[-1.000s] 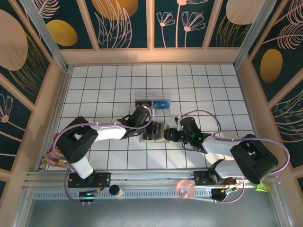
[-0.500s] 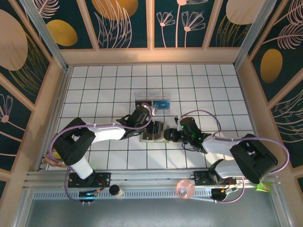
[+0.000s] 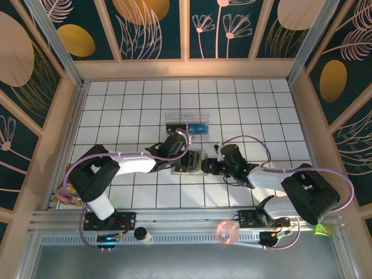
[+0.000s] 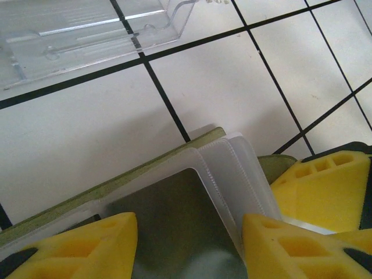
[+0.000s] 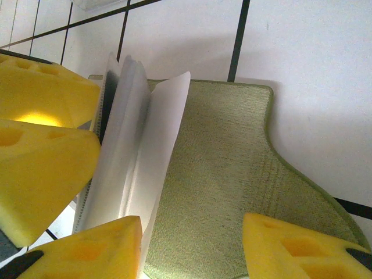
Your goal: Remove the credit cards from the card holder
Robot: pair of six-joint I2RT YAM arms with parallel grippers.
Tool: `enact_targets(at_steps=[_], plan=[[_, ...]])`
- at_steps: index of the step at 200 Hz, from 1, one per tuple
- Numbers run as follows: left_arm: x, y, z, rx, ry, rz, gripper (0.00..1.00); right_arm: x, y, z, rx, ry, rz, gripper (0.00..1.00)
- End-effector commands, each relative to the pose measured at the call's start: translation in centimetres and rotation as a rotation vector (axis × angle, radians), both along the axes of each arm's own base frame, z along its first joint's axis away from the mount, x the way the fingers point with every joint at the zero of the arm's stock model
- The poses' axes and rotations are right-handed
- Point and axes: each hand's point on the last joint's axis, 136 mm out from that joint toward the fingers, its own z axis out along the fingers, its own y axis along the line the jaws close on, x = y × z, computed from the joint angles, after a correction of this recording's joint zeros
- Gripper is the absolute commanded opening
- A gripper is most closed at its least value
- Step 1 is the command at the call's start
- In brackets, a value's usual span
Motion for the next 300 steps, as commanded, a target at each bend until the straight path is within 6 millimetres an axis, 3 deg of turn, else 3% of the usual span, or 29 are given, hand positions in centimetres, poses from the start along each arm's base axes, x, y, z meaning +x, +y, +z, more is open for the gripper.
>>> enact_targets(at_steps=[1, 76, 136, 194, 222, 242, 251, 279, 300], plan=[[0.1, 1.2, -0.5, 0.053, -0.014, 0.031, 0.5, 0.7, 0.3, 0.8, 0.005, -0.02, -0.005, 0.49], [-0.2, 3.3, -0.9, 0.098, -0.023, 0.086, 0.46, 0.9, -1.2, 0.1, -0.052, -0.005, -0.073, 0.49], [-0.7, 4.5, -0.8, 0.108, -0.021, 0.112, 0.46, 1.0, -4.3, -0.7, -0.166, 0.021, -0.21, 0.5], [-1.5, 7.3, -0.7, 0.128, -0.016, 0.164, 0.45, 1.5, -6.6, 0.8, -0.22, -0.012, -0.315, 0.5], [-2.4, 9.0, -2.0, 0.132, 0.023, 0.194, 0.45, 2.0, -5.3, 3.6, -0.156, -0.075, -0.277, 0.47], [-2.8, 9.6, -2.3, 0.106, 0.035, 0.212, 0.45, 2.1, -2.8, 5.9, -0.102, -0.141, -0.184, 0.38], [-2.8, 9.5, -2.1, 0.093, 0.033, 0.213, 0.45, 1.7, -0.8, 6.6, -0.07, -0.146, -0.102, 0.35], [-2.5, 8.8, -1.3, 0.053, 0.025, 0.206, 0.46, 1.2, 3.9, 6.8, -0.052, -0.145, 0.048, 0.26], [-2.2, 8.5, -0.3, 0.029, 0.004, 0.208, 0.46, 1.3, 5.7, 5.4, -0.049, -0.1, 0.092, 0.21]])
